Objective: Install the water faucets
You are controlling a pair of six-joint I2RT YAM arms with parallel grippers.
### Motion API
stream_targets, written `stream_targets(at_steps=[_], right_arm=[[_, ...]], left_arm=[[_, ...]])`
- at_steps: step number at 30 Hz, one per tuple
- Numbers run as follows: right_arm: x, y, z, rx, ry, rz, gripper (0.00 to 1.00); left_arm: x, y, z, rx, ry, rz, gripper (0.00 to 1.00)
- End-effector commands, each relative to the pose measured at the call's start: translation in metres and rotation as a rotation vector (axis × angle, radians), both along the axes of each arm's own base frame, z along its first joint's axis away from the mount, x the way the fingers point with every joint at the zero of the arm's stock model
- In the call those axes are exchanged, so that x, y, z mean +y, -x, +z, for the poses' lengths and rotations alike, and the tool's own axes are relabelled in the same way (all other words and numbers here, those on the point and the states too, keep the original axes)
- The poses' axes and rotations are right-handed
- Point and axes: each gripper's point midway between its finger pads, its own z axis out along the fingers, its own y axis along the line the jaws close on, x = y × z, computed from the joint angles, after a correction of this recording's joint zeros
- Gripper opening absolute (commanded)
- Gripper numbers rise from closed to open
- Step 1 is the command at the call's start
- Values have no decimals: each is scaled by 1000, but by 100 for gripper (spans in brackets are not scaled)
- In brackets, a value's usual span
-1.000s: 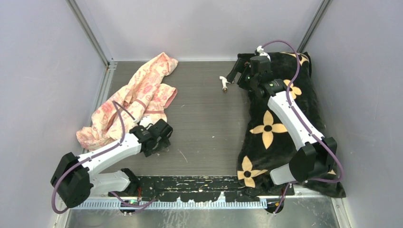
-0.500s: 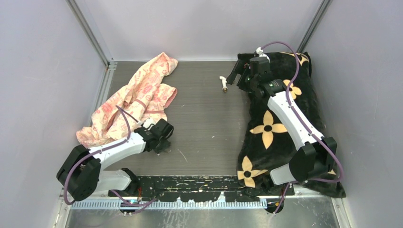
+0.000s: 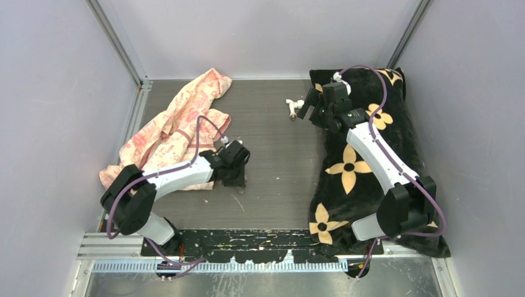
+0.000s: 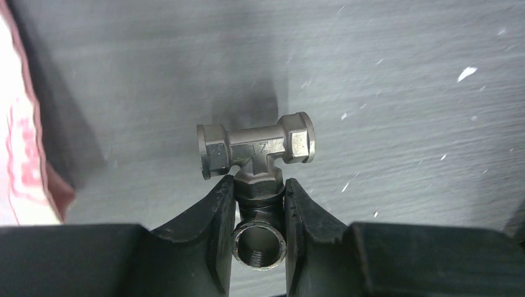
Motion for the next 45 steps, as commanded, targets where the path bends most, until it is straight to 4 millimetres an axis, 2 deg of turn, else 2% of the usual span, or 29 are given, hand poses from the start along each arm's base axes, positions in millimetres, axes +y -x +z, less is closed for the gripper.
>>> stream_targets(at_steps=[1, 6, 10, 11, 15, 18, 20, 27, 31, 34, 37, 41, 45], right_arm=[[-5, 1, 28, -73, -1, -22, 100], [-16, 4, 22, -56, 76, -47, 96], [-10, 1, 17, -41, 121, -14, 91], [-11, -2, 15, -32, 135, -30, 91], [-12, -13, 8, -5, 161, -100, 91], [-9, -24, 6, -19, 148, -121, 87], [-2, -33, 6, -33, 125, -108, 86], [26, -68, -25, 61, 118, -33, 81], [38, -90, -36, 78, 116, -20, 73], [49, -101, -49, 99, 103, 30, 66], [59, -107, -59, 108, 98, 87, 65], [56, -113, -76, 149, 147, 105, 70], [52, -117, -86, 152, 173, 101, 71]], left_arm=[[-16, -45, 23, -135, -60, -140, 0], [-15, -83, 15, -127, -99, -179, 0], [-5, -103, -2, -92, -152, -171, 1], [-8, -109, -4, -96, -137, -166, 5], [-15, -115, -4, -70, -121, -174, 36], [-14, -119, 18, -114, -106, -165, 62], [-11, -120, 42, -153, -99, -168, 72], [9, -113, 149, -343, -22, -155, 75], [35, -99, 176, -371, -10, -93, 75], [51, -89, 183, -379, 15, -38, 78], [64, -81, 167, -371, 19, 17, 83], [66, -67, 149, -311, 53, 47, 85], [83, -63, 155, -321, 17, 105, 86]])
